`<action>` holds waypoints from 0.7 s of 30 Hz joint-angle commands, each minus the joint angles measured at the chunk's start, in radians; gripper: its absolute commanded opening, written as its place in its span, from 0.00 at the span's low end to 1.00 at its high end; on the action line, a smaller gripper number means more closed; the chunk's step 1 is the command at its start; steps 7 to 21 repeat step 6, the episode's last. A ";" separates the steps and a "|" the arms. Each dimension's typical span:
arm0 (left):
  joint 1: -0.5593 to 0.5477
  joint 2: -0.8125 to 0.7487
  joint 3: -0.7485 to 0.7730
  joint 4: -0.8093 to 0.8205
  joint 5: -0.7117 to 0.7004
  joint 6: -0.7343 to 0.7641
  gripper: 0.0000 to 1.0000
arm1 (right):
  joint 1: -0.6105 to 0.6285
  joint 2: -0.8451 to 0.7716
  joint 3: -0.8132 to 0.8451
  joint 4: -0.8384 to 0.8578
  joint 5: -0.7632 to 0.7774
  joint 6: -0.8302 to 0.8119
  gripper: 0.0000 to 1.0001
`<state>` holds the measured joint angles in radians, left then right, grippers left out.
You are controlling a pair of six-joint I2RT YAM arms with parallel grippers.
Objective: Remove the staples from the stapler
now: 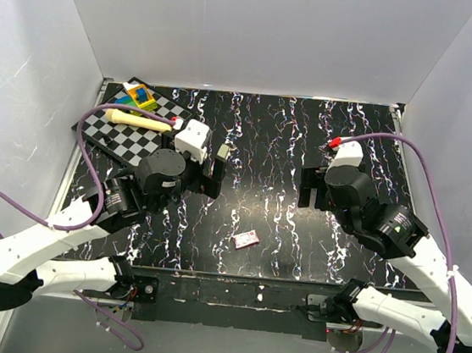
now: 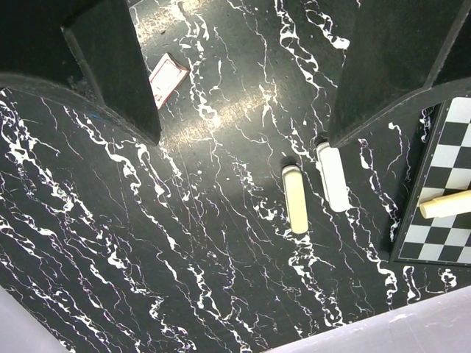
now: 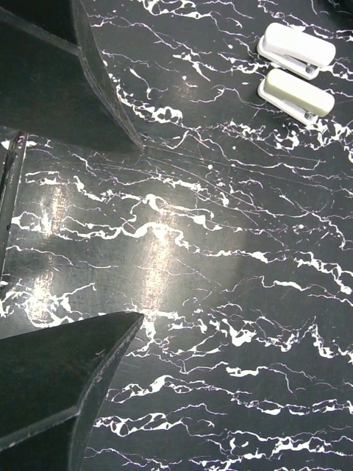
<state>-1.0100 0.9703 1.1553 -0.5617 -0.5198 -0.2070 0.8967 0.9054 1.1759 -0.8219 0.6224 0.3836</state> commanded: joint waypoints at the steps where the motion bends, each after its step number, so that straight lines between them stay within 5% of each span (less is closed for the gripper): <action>1: -0.004 -0.021 0.023 0.019 -0.031 0.021 0.98 | -0.005 -0.002 0.059 -0.009 0.001 -0.025 0.94; 21: -0.004 -0.027 0.015 0.019 -0.034 0.024 0.98 | -0.005 0.016 0.083 -0.040 0.043 -0.002 0.94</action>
